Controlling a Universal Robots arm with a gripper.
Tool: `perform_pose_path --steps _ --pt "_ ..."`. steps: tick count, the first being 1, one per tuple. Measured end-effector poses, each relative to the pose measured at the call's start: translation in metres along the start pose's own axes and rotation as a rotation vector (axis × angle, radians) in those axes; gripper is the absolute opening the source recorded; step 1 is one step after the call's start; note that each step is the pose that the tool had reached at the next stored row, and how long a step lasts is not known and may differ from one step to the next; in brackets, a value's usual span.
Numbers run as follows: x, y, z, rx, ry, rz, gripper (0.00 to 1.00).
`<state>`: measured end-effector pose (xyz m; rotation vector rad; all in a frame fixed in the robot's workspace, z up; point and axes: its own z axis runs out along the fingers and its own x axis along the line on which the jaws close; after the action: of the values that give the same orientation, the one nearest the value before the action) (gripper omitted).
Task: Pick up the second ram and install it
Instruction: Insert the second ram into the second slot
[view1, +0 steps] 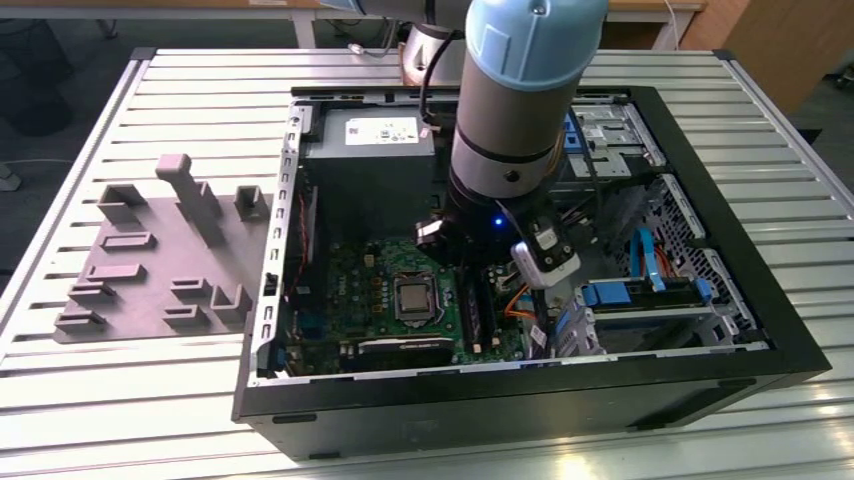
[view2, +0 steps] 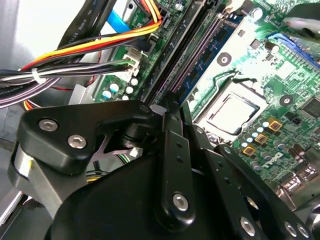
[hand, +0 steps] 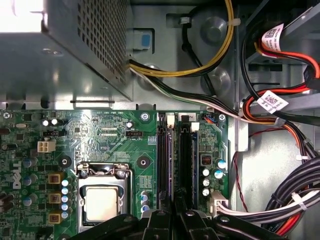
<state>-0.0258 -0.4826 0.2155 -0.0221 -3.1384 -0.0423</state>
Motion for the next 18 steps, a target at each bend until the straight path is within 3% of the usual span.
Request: perform_pose_path --steps 18 --pt "0.0000 -0.0001 0.0057 -0.0004 -0.0001 0.000 0.14"
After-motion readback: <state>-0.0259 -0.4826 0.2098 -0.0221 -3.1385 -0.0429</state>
